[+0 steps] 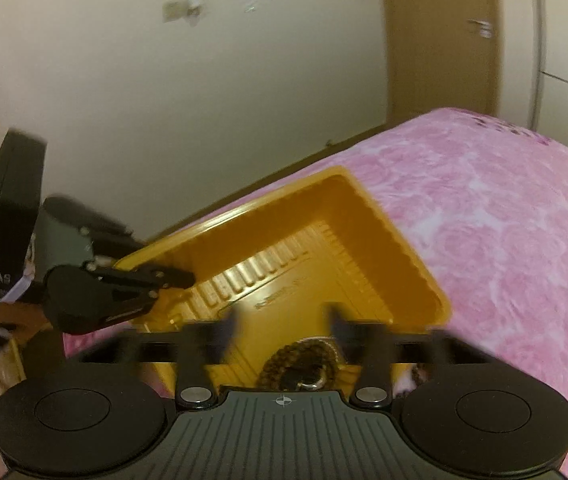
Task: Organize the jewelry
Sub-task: 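Lower the brown bead bracelet into the tray and open the right tool, then grasp the amber bead strand with gold pendant using the right tool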
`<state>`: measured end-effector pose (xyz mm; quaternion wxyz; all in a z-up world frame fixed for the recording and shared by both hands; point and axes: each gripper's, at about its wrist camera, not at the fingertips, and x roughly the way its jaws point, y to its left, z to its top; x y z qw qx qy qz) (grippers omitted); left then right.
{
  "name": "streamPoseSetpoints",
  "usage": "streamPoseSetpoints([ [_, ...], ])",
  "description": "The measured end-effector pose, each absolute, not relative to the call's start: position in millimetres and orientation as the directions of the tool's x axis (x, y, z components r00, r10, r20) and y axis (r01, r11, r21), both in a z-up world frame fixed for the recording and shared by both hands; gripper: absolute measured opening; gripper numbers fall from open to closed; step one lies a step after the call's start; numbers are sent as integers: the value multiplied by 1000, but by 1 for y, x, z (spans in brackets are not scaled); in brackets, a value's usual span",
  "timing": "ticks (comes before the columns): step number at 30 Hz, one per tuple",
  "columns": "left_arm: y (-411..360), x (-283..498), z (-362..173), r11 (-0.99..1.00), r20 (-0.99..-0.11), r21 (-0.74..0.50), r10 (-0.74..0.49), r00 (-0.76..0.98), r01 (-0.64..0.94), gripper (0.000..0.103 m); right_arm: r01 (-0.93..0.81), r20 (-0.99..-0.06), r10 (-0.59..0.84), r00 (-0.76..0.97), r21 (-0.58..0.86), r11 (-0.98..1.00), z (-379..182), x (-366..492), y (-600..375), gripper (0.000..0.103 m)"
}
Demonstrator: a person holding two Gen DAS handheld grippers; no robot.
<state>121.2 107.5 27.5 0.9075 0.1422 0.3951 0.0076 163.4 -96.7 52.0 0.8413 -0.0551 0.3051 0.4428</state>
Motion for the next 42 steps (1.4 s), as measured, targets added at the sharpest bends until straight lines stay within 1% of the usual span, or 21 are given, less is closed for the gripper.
streamPoseSetpoints([
  [2, 108, 121, 26, 959, -715, 266, 127, 688, 99, 3, -740, -543, 713, 443, 227, 633, 49, 163, -116, 67],
  [6, 109, 122, 25, 959, -715, 265, 127, 688, 98, 3, -634, -547, 664, 510, 282, 720, 34, 155, -154, 67],
  [9, 109, 122, 25, 959, -714, 265, 127, 688, 98, 3, -549, -575, 595, 562, 279, 788, 13, 149, -181, 67],
  [13, 109, 121, 25, 959, -714, 267, 128, 688, 99, 3, -433, -630, 474, 615, 232, 871, -15, 139, -209, 67],
  [17, 108, 121, 25, 958, -714, 268, 130, 688, 98, 3, -344, -658, 408, 633, 233, 909, -35, 134, -234, 67],
  [21, 108, 121, 24, 958, -714, 268, 130, 688, 98, 3, -295, -671, 371, 642, 230, 927, -46, 135, -246, 67],
  [26, 108, 121, 25, 958, -714, 268, 130, 688, 98, 3, -285, -661, 345, 666, 202, 937, -52, 141, -250, 66],
  [27, 108, 121, 25, 958, -714, 268, 130, 688, 98, 3, -286, -659, 342, 670, 197, 938, -53, 144, -250, 65],
  [28, 108, 121, 25, 958, -714, 269, 130, 688, 98, 3, -287, -659, 337, 672, 187, 939, -54, 148, -250, 57],
  [30, 108, 121, 25, 958, -714, 270, 131, 688, 98, 3, -295, -660, 327, 676, 164, 941, -57, 156, -248, 47],
  [32, 108, 121, 24, 958, -714, 269, 130, 688, 98, 3, -303, -664, 317, 677, 141, 943, -60, 164, -245, 44],
  [34, 108, 121, 25, 958, -714, 269, 130, 688, 98, 3, -313, -665, 312, 679, 122, 942, -63, 171, -244, 37],
  [37, 108, 121, 25, 958, -714, 270, 131, 688, 99, 3, -303, -668, 307, 677, 127, 945, -67, 184, -246, 31],
  [42, 110, 121, 25, 957, -715, 271, 133, 686, 98, 3, -286, -672, 310, 673, 150, 946, -71, 203, -246, 26],
])
